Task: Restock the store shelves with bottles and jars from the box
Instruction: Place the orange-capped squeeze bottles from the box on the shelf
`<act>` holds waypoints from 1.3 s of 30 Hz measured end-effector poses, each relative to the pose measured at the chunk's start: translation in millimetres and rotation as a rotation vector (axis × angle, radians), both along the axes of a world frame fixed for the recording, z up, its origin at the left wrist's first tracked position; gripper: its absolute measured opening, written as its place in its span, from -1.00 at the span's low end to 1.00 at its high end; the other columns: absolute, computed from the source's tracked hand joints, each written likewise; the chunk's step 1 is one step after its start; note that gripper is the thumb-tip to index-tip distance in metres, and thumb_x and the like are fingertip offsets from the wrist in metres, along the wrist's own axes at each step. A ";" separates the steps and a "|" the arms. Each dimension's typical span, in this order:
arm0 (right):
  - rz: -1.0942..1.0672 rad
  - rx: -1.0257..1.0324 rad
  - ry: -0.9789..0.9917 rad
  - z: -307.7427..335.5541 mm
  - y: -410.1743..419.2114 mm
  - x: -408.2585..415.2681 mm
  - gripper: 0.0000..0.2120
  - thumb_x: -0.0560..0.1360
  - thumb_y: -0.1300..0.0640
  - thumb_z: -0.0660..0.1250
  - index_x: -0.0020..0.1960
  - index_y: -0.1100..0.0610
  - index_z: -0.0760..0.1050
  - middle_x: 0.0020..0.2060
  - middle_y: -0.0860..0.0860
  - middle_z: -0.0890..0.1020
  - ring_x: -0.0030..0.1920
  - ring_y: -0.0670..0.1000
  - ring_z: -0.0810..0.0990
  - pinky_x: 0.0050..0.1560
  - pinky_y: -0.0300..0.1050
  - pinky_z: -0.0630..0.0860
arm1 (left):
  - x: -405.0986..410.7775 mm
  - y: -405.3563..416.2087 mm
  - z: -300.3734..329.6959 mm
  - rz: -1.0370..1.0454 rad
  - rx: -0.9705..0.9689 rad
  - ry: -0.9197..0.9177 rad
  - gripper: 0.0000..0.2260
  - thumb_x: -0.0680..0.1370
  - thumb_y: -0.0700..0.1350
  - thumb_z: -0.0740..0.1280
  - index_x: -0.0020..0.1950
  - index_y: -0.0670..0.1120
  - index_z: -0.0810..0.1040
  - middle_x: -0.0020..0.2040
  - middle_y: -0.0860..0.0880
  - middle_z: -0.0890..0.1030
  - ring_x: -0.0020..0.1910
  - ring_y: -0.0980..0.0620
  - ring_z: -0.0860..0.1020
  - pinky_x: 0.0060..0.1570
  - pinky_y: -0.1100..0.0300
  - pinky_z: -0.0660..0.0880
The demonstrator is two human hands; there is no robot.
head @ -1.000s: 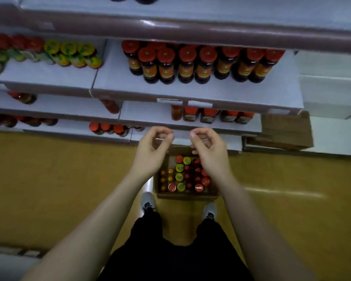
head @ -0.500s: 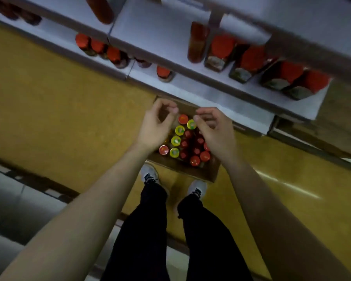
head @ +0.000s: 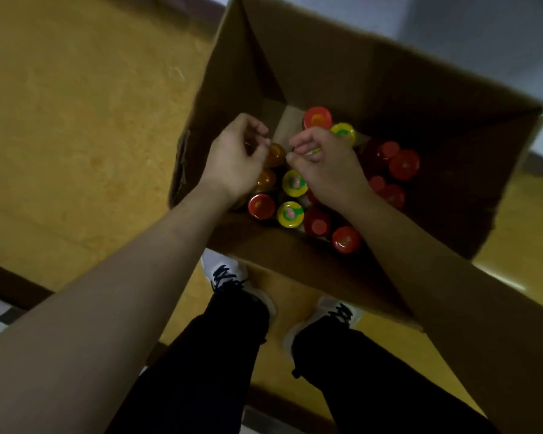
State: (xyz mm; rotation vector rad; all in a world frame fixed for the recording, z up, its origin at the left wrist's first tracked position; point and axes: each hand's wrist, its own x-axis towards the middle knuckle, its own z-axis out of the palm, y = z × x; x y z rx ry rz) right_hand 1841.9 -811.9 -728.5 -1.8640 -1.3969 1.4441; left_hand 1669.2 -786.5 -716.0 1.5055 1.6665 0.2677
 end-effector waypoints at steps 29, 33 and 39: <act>-0.084 0.139 -0.214 -103.9 11.9 -34.4 -0.77 0.53 0.19 0.50 0.14 0.14 0.54 0.01 0.07 0.68 0.03 0.12 0.66 0.01 -0.03 0.58 | -11.0 -7.7 -80.2 -0.097 0.119 0.237 -0.77 0.63 -0.10 0.38 0.24 -0.16 0.50 0.22 -0.16 0.51 0.12 -0.13 0.55 0.07 0.08 0.50; -0.077 0.143 -0.221 -35.4 9.9 -15.4 -0.74 0.55 0.05 0.48 0.18 0.07 0.52 0.04 0.10 0.65 0.11 0.15 0.59 0.08 -0.04 0.51 | 1.1 -7.2 -10.2 -0.079 0.169 0.178 -0.71 0.66 0.00 0.34 0.31 -0.09 0.41 0.18 -0.09 0.58 0.15 -0.11 0.59 0.11 -0.08 0.57; -0.092 0.196 -0.271 123.5 20.2 24.6 -0.69 0.55 -0.05 0.48 0.19 0.09 0.58 0.07 0.01 0.67 0.14 0.08 0.54 0.15 -0.06 0.43 | 21.9 7.8 126.9 -0.102 0.230 0.072 -0.73 0.67 0.01 0.32 0.25 -0.13 0.42 0.10 -0.10 0.58 0.06 -0.09 0.58 0.03 -0.09 0.56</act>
